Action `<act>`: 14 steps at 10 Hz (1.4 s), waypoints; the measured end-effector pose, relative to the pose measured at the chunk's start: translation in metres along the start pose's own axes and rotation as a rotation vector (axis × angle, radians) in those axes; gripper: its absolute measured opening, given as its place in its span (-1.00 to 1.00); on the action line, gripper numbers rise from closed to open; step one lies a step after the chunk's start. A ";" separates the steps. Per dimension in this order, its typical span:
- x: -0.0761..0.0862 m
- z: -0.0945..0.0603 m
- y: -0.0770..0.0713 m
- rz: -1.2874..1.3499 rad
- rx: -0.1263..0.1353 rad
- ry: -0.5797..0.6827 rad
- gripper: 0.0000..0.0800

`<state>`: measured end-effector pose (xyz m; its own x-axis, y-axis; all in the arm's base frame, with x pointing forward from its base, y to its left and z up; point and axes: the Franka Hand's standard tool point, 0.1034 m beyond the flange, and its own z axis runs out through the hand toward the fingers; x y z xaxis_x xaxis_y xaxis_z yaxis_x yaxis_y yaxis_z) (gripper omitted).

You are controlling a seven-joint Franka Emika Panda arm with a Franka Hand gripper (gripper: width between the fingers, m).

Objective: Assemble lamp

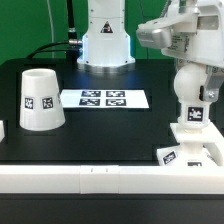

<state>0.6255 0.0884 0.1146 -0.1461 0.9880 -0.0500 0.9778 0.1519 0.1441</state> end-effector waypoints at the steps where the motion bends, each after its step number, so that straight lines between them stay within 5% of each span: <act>1: 0.000 0.000 0.000 0.000 0.000 0.000 0.44; 4: -0.001 0.000 0.000 0.054 0.004 0.001 0.44; 10: -0.004 0.000 0.003 0.714 0.098 -0.029 0.44; 14: -0.001 0.002 0.003 1.027 0.096 -0.043 0.44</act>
Offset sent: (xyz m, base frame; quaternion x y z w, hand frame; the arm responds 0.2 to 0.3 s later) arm 0.0000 0.0000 0.0000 0.0000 0.0000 0.0000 1.0000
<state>0.6288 0.0881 0.1130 0.7697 0.6381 0.0166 0.6364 -0.7692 0.0577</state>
